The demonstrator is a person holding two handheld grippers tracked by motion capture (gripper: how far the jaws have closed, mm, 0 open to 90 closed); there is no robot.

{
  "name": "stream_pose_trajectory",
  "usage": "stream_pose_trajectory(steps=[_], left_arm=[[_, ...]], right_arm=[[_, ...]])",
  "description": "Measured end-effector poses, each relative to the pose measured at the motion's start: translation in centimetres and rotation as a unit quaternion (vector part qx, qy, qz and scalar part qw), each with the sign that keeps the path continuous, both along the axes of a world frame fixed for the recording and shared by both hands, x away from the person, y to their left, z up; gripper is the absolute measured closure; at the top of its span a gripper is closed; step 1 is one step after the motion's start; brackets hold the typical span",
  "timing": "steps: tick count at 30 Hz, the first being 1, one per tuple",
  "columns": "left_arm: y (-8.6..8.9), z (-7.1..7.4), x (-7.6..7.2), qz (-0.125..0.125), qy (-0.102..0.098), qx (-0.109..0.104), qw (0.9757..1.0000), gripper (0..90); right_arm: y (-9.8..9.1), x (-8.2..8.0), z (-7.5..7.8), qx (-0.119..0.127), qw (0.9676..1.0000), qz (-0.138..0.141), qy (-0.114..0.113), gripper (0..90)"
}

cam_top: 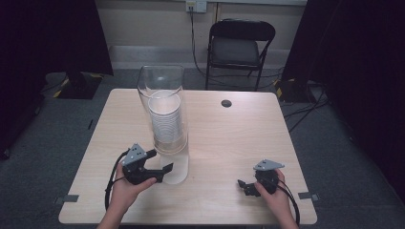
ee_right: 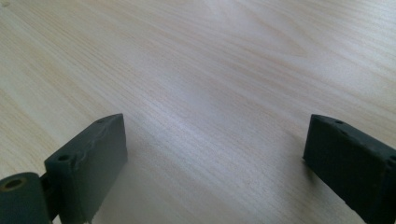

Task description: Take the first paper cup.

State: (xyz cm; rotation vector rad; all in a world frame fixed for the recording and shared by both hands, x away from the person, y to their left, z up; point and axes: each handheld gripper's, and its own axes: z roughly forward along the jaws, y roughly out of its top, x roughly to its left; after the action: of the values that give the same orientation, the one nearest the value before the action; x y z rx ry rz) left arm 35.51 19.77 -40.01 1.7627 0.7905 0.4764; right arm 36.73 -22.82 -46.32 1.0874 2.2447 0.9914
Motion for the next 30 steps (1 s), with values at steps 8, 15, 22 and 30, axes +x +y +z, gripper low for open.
stream_pose_trajectory(steps=[8,15,22,30], left_arm=[[-0.8,0.4,0.5,0.004,-0.017,-0.004,0.9998,16.3],[-1.5,0.5,0.8,0.016,-0.036,-0.014,0.9991,17.9],[-2.1,0.6,1.1,0.025,-0.053,-0.027,0.9979,19.5],[-2.5,0.5,1.5,0.027,-0.072,-0.019,0.9969,32.2]], right_arm=[[0.0,0.0,0.0,0.000,1.0000,0.000,0.000,5.4],[0.0,0.0,0.0,0.000,1.0000,0.000,0.000,5.4],[0.0,0.0,0.0,0.000,1.0000,0.000,0.000,5.4],[0.0,0.0,0.0,0.000,1.0000,0.000,0.000,5.4]])
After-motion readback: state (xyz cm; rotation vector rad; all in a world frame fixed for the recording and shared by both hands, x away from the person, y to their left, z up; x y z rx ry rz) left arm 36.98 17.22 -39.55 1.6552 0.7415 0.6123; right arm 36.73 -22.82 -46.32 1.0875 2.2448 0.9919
